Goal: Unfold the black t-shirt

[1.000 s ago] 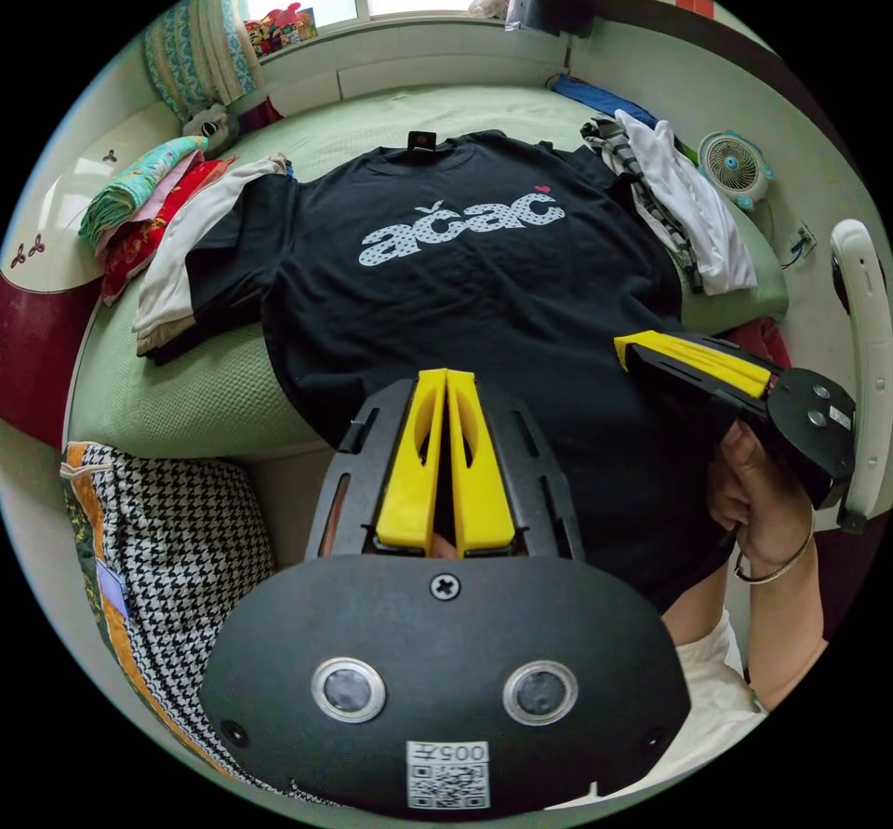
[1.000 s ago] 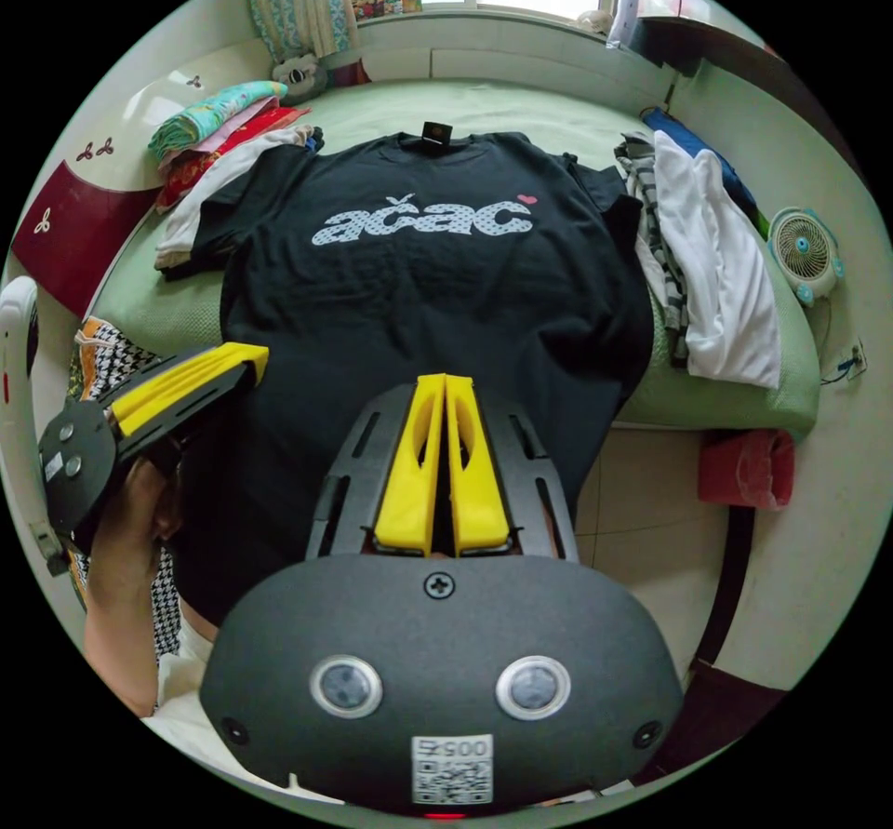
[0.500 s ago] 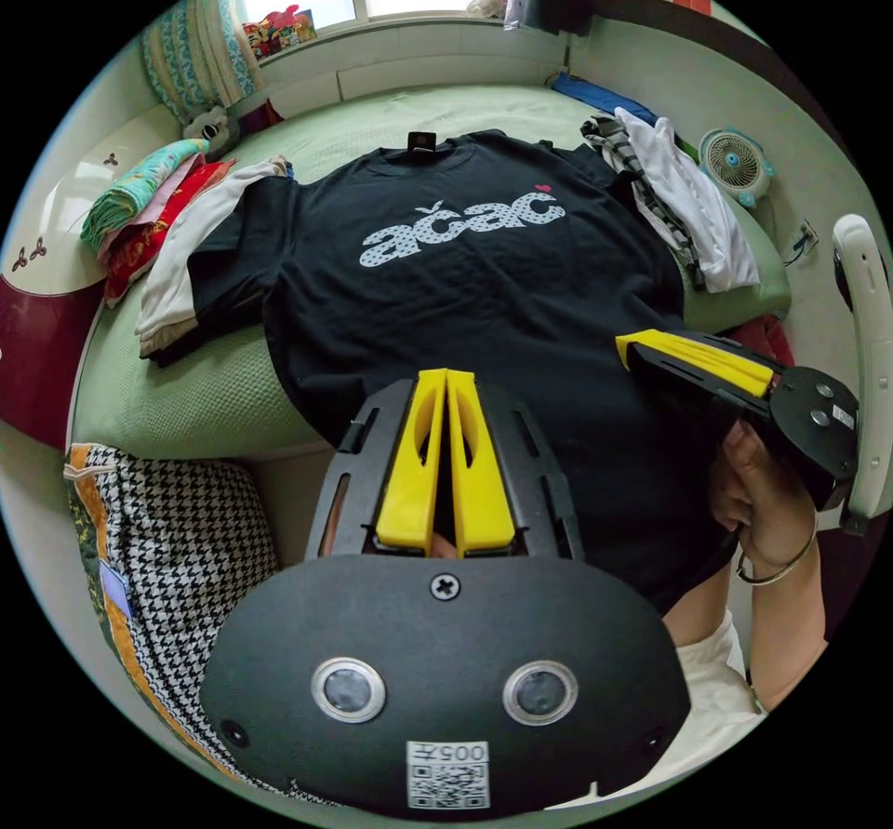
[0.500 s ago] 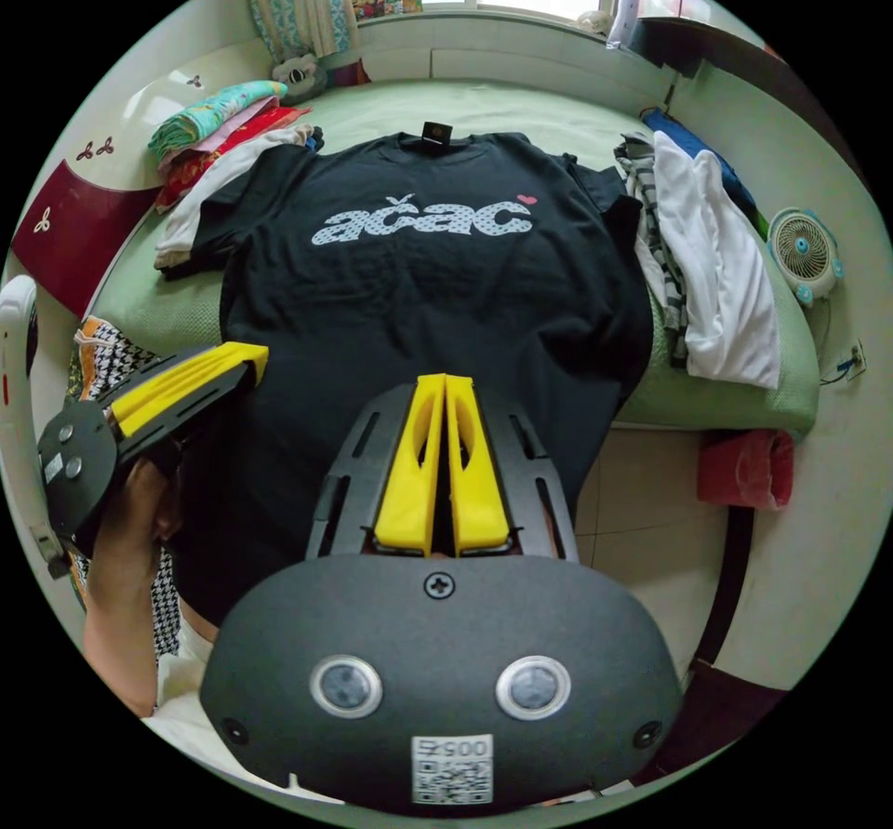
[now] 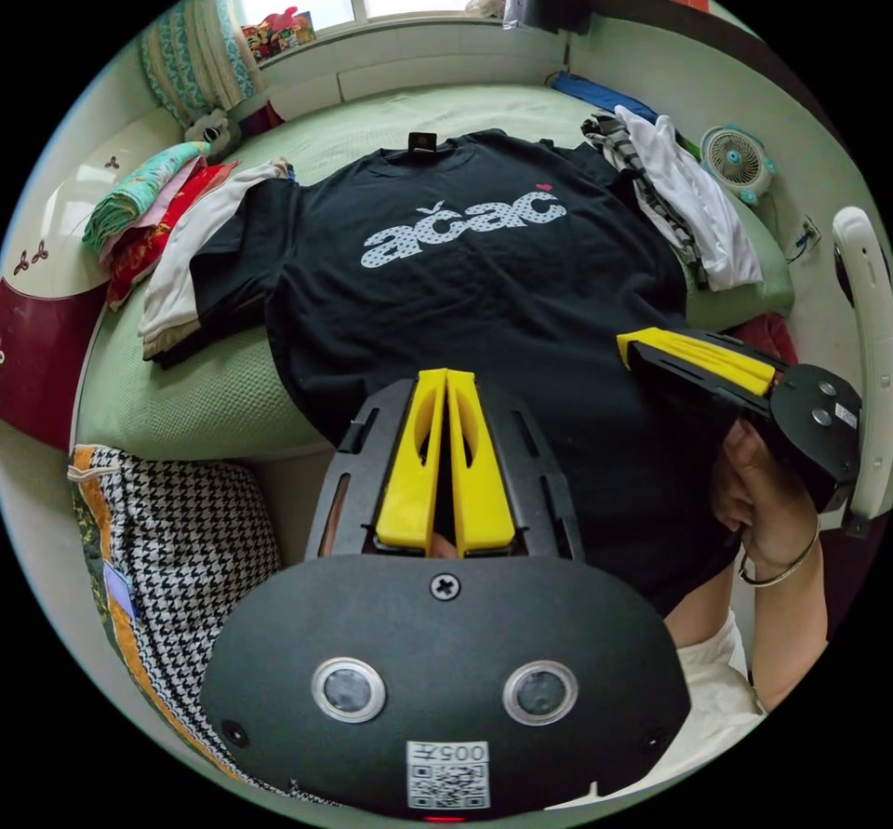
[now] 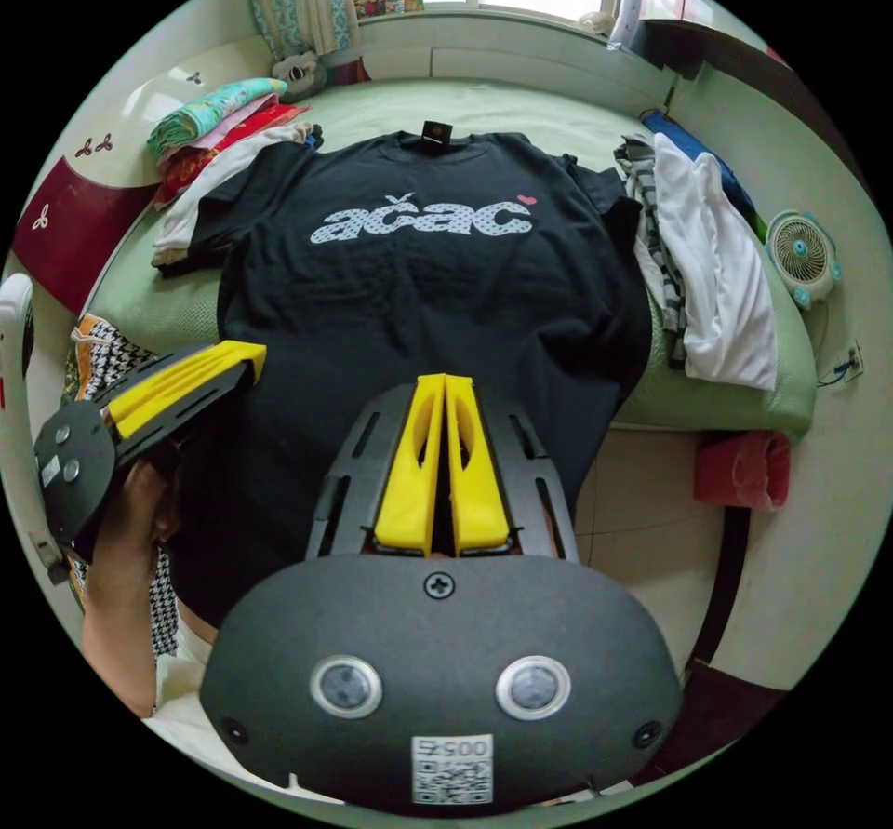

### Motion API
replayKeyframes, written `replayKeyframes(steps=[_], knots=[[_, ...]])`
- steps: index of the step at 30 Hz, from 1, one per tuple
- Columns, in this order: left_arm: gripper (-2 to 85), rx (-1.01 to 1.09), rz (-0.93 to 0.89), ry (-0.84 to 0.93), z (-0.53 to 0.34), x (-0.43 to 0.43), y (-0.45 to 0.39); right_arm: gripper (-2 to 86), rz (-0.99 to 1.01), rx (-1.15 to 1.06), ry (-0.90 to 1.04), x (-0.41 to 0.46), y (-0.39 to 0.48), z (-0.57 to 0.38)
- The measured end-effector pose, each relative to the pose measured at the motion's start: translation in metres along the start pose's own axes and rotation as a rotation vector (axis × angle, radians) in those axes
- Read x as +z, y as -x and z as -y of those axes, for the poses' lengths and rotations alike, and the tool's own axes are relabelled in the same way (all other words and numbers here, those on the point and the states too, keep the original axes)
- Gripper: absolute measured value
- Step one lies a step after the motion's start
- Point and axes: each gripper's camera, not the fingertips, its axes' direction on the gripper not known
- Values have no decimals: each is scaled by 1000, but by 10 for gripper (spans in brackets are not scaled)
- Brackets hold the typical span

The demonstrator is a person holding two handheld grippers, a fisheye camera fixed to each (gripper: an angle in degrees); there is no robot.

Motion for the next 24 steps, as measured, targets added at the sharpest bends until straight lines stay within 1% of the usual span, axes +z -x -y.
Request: replayKeyframes(steps=[24], knots=[[-6,6,14,0,-1,0,-14,-9,-42,-30,8,5,11,3]])
